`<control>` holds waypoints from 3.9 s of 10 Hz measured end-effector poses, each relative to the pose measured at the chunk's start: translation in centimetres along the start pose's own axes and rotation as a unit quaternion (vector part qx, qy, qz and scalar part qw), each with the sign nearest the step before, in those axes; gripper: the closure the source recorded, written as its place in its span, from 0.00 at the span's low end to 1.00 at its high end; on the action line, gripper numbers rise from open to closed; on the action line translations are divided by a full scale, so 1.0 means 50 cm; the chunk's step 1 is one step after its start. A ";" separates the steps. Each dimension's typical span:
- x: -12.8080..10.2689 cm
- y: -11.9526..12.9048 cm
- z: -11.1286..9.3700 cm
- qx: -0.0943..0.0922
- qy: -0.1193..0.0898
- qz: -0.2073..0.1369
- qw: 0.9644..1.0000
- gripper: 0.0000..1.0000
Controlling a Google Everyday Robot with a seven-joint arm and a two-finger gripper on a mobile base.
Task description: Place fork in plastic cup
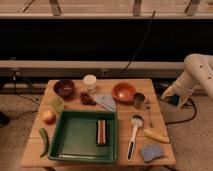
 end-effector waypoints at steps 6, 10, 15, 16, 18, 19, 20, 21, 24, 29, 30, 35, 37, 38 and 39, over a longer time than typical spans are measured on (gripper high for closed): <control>0.000 0.000 0.000 0.000 0.000 0.000 1.000 0.39; 0.000 0.000 0.000 0.000 0.000 0.000 1.000 0.39; 0.000 0.000 0.000 0.000 0.000 0.000 1.000 0.39; 0.000 0.000 0.000 0.000 0.000 0.000 1.000 0.39; 0.000 0.000 0.000 0.000 0.000 0.000 1.000 0.39; 0.000 0.000 0.000 0.000 0.000 0.000 1.000 0.39; 0.000 0.000 0.000 0.000 0.000 0.000 1.000 0.39; 0.000 -0.001 0.001 0.000 0.000 -0.001 1.000 0.39; -0.012 -0.025 0.036 0.001 0.006 -0.028 1.000 0.39; -0.044 -0.109 0.192 -0.025 0.012 -0.103 0.994 0.39; -0.041 -0.114 0.202 -0.031 0.014 -0.111 0.993 0.39; -0.036 -0.113 0.240 -0.065 0.020 -0.138 0.988 0.39; -0.043 -0.116 0.263 -0.076 0.016 -0.147 0.986 0.39; -0.045 -0.118 0.271 -0.081 0.015 -0.149 0.985 0.39; -0.050 -0.124 0.281 -0.084 0.014 -0.153 0.985 0.39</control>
